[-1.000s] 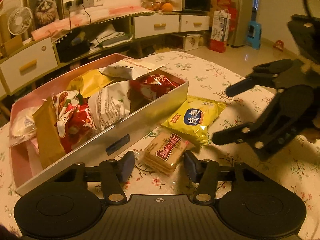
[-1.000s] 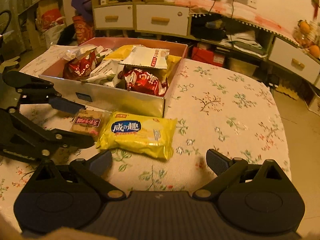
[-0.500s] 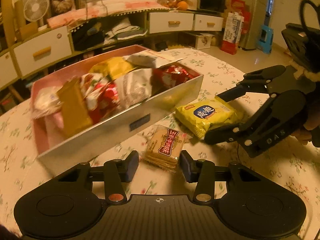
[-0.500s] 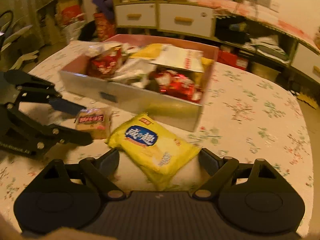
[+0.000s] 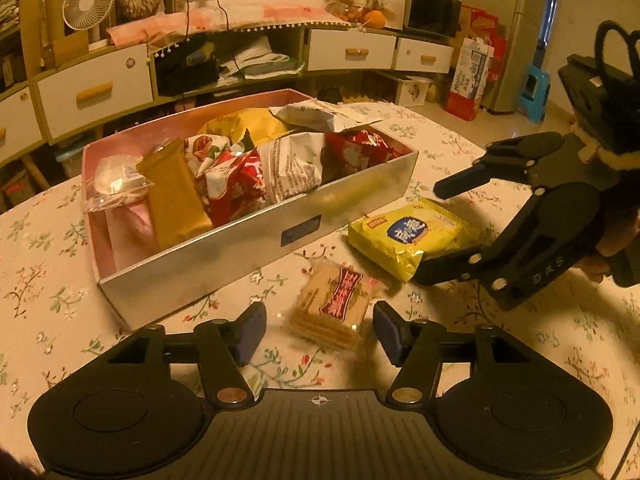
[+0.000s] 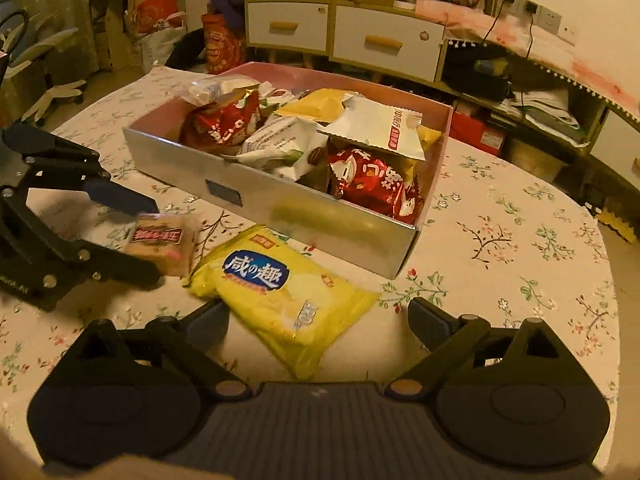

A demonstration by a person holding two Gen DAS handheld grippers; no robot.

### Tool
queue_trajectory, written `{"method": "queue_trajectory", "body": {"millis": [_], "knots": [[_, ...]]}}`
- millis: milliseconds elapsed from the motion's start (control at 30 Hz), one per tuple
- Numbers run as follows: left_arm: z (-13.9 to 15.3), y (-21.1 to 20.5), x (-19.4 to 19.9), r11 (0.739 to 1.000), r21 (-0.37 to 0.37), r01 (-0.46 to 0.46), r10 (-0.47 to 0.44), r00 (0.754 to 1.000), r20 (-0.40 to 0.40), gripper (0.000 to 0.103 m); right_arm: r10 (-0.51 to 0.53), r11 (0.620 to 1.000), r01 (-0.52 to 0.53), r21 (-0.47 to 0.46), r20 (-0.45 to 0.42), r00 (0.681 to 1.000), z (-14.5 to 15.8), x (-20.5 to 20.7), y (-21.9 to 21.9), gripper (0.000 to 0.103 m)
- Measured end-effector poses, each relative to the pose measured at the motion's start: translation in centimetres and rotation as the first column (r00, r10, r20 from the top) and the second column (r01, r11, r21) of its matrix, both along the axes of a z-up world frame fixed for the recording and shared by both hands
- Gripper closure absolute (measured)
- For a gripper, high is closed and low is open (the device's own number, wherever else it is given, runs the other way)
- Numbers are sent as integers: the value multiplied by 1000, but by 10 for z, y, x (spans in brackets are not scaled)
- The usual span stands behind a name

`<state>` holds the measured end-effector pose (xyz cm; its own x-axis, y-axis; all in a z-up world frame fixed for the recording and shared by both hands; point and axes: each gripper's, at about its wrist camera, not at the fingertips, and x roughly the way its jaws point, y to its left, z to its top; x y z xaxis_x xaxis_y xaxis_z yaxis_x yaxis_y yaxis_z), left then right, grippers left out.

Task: Organize snacks
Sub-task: 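Grasp the wafer biscuit packet with the left gripper while the right grasps the yellow chips bag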

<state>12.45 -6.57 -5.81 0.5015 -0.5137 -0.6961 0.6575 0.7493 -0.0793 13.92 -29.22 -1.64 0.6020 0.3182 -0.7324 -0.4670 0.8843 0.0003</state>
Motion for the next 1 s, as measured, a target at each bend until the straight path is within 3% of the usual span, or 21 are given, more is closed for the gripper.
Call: {"method": "queue_trajectory", "body": {"millis": [133, 233, 333, 467, 633, 700, 1000], "knots": [[-2, -4, 2, 1000, -9, 5, -4, 1000, 12, 43, 21, 999, -21, 37, 6, 1000, -5, 2, 6, 8], [-3, -6, 1, 1000, -19, 5, -5, 1000, 16, 44, 43, 997, -44, 68, 15, 999, -4, 0, 10, 17], [-4, -6, 0, 1000, -16, 6, -6, 1000, 18, 47, 62, 995, -64, 76, 30, 998, -2, -4, 13, 34], [-2, -6, -3, 1000, -1, -2, 2, 1000, 19, 59, 73, 994, -76, 77, 36, 997, 1, -9, 16, 55], [0, -6, -8, 1000, 17, -19, 19, 1000, 23, 61, 62, 996, -64, 60, 32, 998, 4, -11, 19, 57], [1, -6, -9, 999, 19, -32, 32, 999, 19, 68, 61, 997, -62, 47, 33, 998, 5, -12, 22, 58], [12, 1, -12, 997, 13, -82, 82, 997, -1, 69, 49, 998, -51, 38, 47, 998, 18, -19, 24, 70]]}}
